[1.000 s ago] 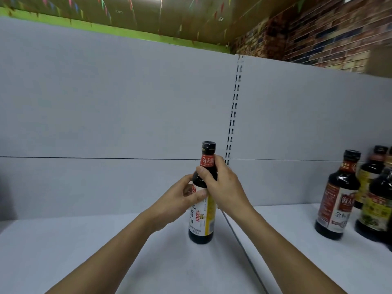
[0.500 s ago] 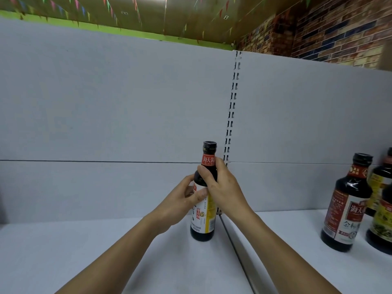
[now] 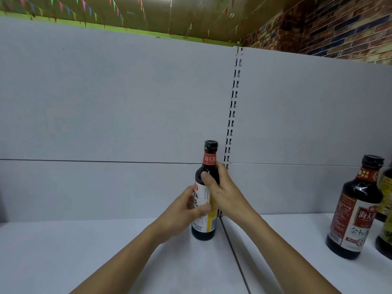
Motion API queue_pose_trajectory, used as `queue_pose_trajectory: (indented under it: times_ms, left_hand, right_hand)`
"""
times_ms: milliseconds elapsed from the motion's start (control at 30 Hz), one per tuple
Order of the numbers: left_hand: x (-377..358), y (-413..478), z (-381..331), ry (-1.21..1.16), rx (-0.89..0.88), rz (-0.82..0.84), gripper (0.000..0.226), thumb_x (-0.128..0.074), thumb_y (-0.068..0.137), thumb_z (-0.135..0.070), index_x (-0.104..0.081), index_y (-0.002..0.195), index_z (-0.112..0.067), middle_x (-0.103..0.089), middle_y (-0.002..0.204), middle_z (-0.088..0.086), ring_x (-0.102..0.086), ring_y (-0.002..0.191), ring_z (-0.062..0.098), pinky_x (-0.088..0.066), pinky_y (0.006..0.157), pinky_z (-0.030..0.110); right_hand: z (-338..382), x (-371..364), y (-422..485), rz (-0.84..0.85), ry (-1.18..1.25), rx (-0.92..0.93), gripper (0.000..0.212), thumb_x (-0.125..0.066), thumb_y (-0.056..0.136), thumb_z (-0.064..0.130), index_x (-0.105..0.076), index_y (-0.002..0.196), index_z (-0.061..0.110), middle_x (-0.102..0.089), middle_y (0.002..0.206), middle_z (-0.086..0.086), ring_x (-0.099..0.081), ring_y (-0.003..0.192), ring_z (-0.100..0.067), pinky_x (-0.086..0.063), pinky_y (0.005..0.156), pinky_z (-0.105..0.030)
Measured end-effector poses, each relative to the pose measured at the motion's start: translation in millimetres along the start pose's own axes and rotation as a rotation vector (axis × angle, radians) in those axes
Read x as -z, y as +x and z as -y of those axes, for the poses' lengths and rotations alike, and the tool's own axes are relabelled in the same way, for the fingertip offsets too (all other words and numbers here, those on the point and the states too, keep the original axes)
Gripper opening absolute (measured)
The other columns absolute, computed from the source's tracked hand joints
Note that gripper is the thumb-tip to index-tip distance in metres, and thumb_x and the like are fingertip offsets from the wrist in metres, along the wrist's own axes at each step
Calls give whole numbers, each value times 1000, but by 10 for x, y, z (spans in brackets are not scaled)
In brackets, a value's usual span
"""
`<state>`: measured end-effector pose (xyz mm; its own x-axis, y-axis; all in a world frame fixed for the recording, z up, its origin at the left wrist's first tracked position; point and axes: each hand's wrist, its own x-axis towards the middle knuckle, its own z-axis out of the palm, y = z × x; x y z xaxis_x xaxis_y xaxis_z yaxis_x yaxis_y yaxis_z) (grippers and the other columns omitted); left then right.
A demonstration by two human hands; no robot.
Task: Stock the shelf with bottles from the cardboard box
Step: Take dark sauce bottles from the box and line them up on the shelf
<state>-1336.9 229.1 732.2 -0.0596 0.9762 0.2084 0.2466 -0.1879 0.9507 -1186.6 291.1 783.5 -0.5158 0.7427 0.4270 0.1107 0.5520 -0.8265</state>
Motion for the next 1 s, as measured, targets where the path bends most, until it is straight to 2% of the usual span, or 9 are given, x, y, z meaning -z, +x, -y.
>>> queue_pose_trajectory:
  times_ms: [100,167,233,433,567,633,767,900,1000]
  left_hand:
    - [-32,-65,149,80,27,49,56,-79,93,-25,-48,138,-33,-72,123,-18,-68,116,2,-57,94,21]
    - [-55,-104,247,119,33,36,62,-81,91,-23,-46,141,-31,-70,127,-17,-66,119,5,-56,101,28]
    - [-68,-129,333,140,40,20,68,-83,87,-17,-46,143,-28,-70,129,-13,-67,120,10,-55,105,36]
    - [-98,-150,421,133,33,-22,76,-87,75,-22,-50,141,-27,-70,130,-11,-67,120,11,-54,107,40]
    - [-105,-167,478,121,6,-95,76,-88,73,-27,-53,140,-30,-72,127,-7,-70,117,13,-55,105,41]
    - [-107,-168,498,145,-4,-118,73,-88,77,-26,-52,140,-33,-73,125,-11,-70,115,10,-55,105,39]
    - [-105,-169,502,205,-24,-157,69,-89,78,-34,-52,136,-43,-72,119,-19,-68,110,4,-55,101,31]
    - [-106,-165,512,254,-31,-178,70,-87,81,-20,-52,138,-38,-72,119,-15,-66,110,1,-52,103,33]
    - [-116,-160,514,284,-33,-209,71,-88,80,-21,-51,137,-41,-71,117,-12,-66,105,7,-54,99,33]
  right_hand:
    - [-134,12,-126,57,-62,-23,73,-66,93,42,-21,149,51,-52,141,15,-60,123,-12,-54,101,-43]
    - [-265,-4,-245,95,-122,-87,84,-71,90,39,-15,152,48,-49,146,12,-58,128,-13,-53,104,-45]
    - [-406,-40,-367,140,-209,-136,88,-73,88,40,-16,154,41,-45,149,10,-55,129,-10,-51,107,-40]
    - [-592,-82,-409,186,-292,-185,76,-74,89,40,-26,147,34,-46,141,13,-55,120,-4,-49,97,-23]
    - [-652,-38,-392,190,-241,-216,65,-73,91,33,-29,138,40,-56,131,25,-58,107,13,-47,80,-5]
    - [-679,-9,-393,188,-219,-241,60,-71,93,32,-30,136,40,-58,124,29,-59,103,17,-47,77,-4]
    - [-735,33,-434,252,-214,-268,54,-65,98,30,-33,141,35,-60,130,24,-59,107,16,-47,85,-7]
    - [-777,77,-466,295,-225,-252,50,-60,101,25,-38,145,34,-59,131,25,-56,110,19,-44,86,-2]
    - [-808,97,-456,300,-218,-240,48,-59,102,22,-39,144,34,-59,127,26,-56,108,19,-43,85,-1]
